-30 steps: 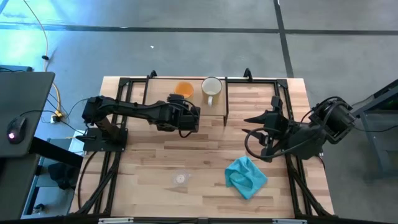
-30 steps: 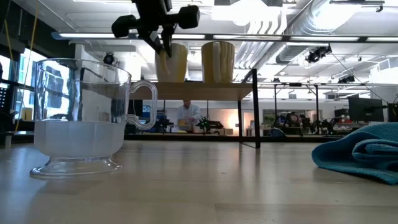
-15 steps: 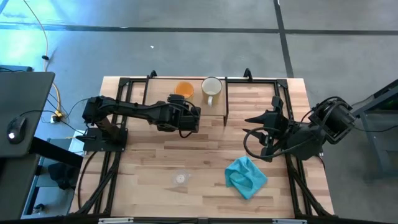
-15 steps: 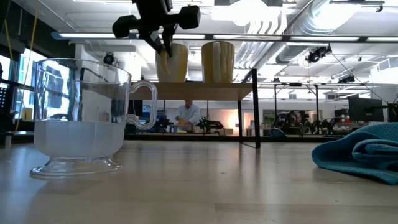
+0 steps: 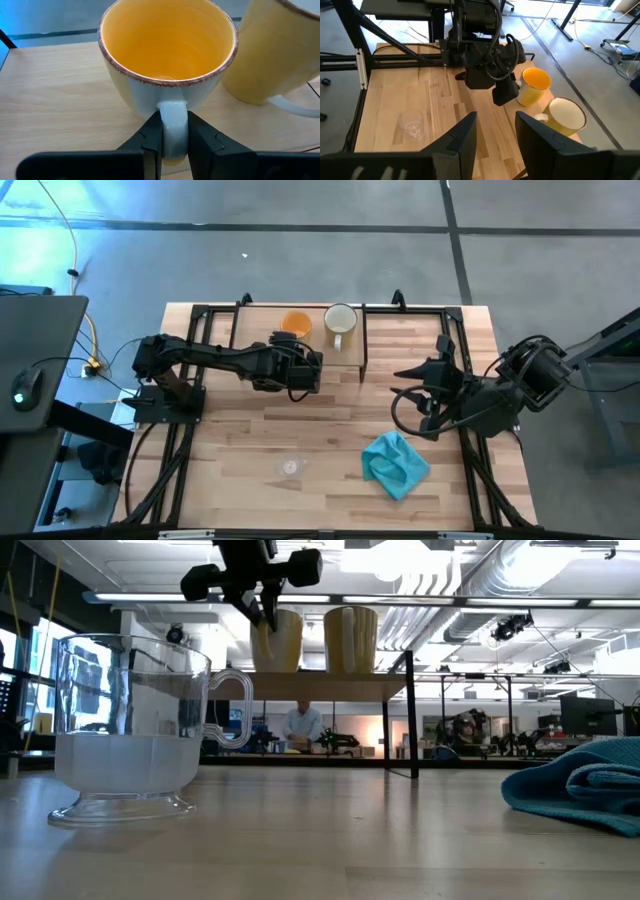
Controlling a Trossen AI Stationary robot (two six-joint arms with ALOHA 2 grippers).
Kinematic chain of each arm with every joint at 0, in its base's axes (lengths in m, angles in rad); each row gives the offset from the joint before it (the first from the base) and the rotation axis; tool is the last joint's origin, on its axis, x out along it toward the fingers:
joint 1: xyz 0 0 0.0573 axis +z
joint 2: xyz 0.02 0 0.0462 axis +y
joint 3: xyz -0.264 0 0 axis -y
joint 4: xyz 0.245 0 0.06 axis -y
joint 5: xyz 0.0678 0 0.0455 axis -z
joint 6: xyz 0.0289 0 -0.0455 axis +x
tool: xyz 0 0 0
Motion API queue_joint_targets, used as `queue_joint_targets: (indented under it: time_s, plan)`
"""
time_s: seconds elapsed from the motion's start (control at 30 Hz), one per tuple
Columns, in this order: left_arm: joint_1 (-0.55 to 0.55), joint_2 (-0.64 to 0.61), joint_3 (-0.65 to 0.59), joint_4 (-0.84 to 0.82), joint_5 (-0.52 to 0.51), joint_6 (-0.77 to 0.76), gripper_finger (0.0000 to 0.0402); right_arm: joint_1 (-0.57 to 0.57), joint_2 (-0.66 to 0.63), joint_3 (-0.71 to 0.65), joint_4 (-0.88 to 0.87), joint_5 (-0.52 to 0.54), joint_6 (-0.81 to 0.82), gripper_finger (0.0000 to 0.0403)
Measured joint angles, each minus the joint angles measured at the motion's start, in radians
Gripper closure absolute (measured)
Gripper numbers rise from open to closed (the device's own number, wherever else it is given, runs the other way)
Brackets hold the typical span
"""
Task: Stack small to large cups/mugs on shelf
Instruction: Put the yellow mug on the shelf
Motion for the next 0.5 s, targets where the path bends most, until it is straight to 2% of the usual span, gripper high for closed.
queue_joint_targets:
  time_s: [0.5]
  plan:
    - [0.000, 0.020, 0.000, 0.007, -0.003, -0.003, 0.0356, 0.000, 0.000, 0.000, 0.000, -0.007, 0.000, 0.0277]
